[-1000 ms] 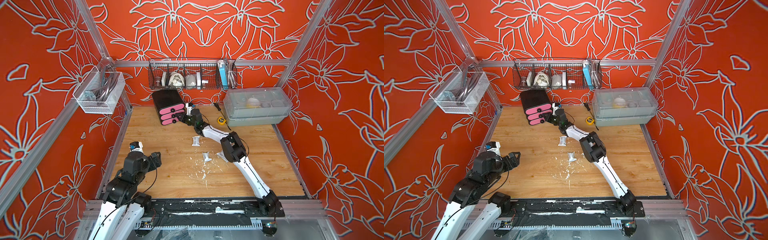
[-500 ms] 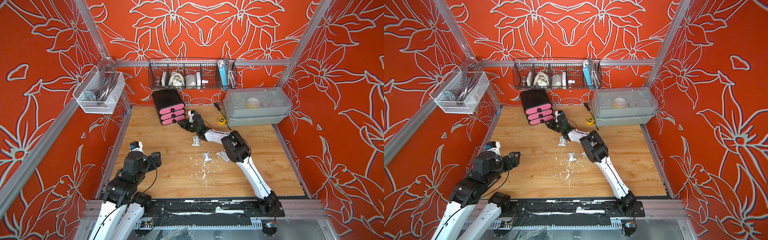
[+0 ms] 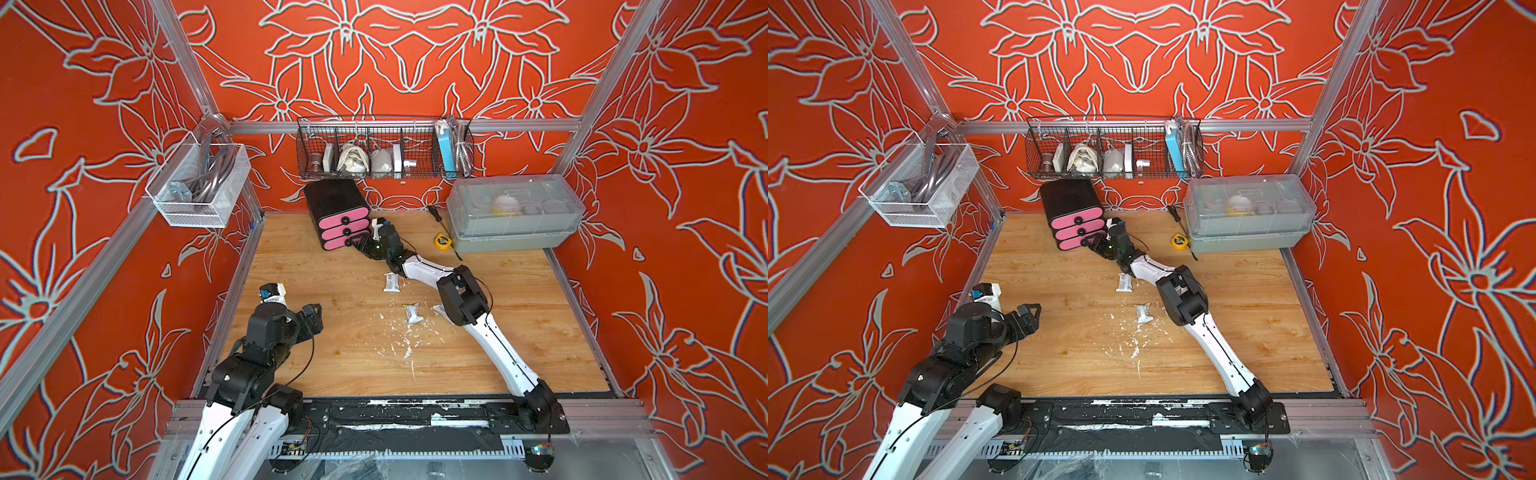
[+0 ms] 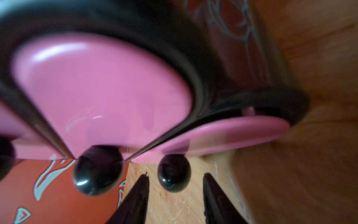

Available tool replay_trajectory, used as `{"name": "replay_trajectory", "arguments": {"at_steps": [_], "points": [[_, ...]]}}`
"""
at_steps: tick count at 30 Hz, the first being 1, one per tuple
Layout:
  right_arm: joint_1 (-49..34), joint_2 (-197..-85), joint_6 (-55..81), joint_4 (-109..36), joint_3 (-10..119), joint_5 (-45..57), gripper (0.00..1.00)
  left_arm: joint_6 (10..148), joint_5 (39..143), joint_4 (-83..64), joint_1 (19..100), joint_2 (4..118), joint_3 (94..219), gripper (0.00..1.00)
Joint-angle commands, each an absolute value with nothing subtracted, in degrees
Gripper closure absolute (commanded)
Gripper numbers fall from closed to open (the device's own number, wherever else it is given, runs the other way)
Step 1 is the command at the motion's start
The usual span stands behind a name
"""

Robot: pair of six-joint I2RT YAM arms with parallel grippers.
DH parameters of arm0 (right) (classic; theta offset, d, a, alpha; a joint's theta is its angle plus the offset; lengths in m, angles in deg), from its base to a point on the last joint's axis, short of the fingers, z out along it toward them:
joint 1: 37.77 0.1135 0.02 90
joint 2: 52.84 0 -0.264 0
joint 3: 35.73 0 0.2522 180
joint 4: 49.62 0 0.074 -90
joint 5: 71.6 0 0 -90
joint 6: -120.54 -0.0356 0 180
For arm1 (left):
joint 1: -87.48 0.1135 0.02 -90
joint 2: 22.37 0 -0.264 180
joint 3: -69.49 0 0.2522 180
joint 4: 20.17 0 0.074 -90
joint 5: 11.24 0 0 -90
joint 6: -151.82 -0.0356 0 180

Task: Place the cookies into the drawer by color
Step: Open the drawer in the storage box.

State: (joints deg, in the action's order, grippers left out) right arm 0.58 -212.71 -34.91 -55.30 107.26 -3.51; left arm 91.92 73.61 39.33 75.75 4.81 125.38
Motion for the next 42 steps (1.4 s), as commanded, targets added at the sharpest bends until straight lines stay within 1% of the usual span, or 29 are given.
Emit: {"name": "replay_trajectory", "arguments": {"at_steps": [1, 10, 15, 17, 20, 22, 25, 28, 33, 34, 35, 36, 37, 38, 39, 42], "points": [[1.25, -216.33, -37.69, -53.25, 111.85, -2.42, 0.49, 92.22, 74.27, 38.15, 76.48, 5.21, 125.11, 0.13], [1.91, -219.91, -40.87, -52.22, 116.52, -0.58, 0.49, 92.14, 74.78, 37.98, 77.00, 5.19, 125.12, 0.13], [2.22, -221.43, -41.80, -52.06, 118.24, -0.45, 0.46, 92.14, 74.95, 37.89, 77.28, 5.14, 125.08, 0.13], [2.13, -222.07, -42.65, -52.28, 118.74, -0.50, 0.49, 92.14, 74.99, 37.83, 77.34, 5.06, 125.04, 0.13], [2.22, -222.72, -43.78, -52.77, 119.73, -1.10, 0.56, 92.09, 75.15, 37.80, 77.68, 5.07, 125.02, 0.13], [2.22, -222.94, -44.25, -53.11, 119.83, -1.86, 0.58, 92.05, 75.33, 37.72, 77.97, 5.16, 125.01, 0.13], [2.22, -222.59, -44.21, -53.21, 119.10, -2.71, 0.68, 92.05, 75.42, 37.71, 78.16, 5.16, 125.03, 0.13], [2.20, -221.38, -44.90, -55.49, 116.14, -2.96, 0.73, 92.02, 75.51, 37.71, 78.34, 5.06, 125.03, 0.13], [2.22, -218.44, -45.00, -58.15, 112.04, -3.87, 0.76, 92.02, 75.60, 37.61, 78.79, 5.09, 125.00, 0.13], [2.29, -217.62, -44.96, -58.75, 110.92, -4.11, 0.74, 92.00, 75.64, 37.63, 78.87, 5.05, 125.03, 0.13], [2.31, -216.88, -44.97, -59.54, 109.81, -4.22, 0.69, 92.04, 75.68, 37.63, 78.94, 5.05, 125.04, 0.12], [2.46, -215.91, -45.22, -60.30, 108.02, -4.02, 0.59, 92.01, 75.77, 37.63, 78.91, 5.12, 125.05, 0.13], [2.62, -215.16, -45.46, -61.20, 106.50, -3.56, 0.53, 91.99, 75.75, 37.55, 79.00, 5.14, 125.00, 0.13], [2.78, -214.57, -45.64, -62.16, 105.33, -3.09, 0.49, 91.98, 75.85, 37.54, 79.04, 5.14, 125.04, 0.12], [3.00, -214.21, -46.23, -62.50, 104.60, -2.79, 0.47, 92.03, 75.95, 37.54, 79.13, 5.16, 124.93, 0.13], [3.77, -212.67, -49.66, -66.39, 100.41, -0.72, 0.47, 91.90, 76.04, 37.45, 79.48, 5.23, 124.95, 0.13]]}}
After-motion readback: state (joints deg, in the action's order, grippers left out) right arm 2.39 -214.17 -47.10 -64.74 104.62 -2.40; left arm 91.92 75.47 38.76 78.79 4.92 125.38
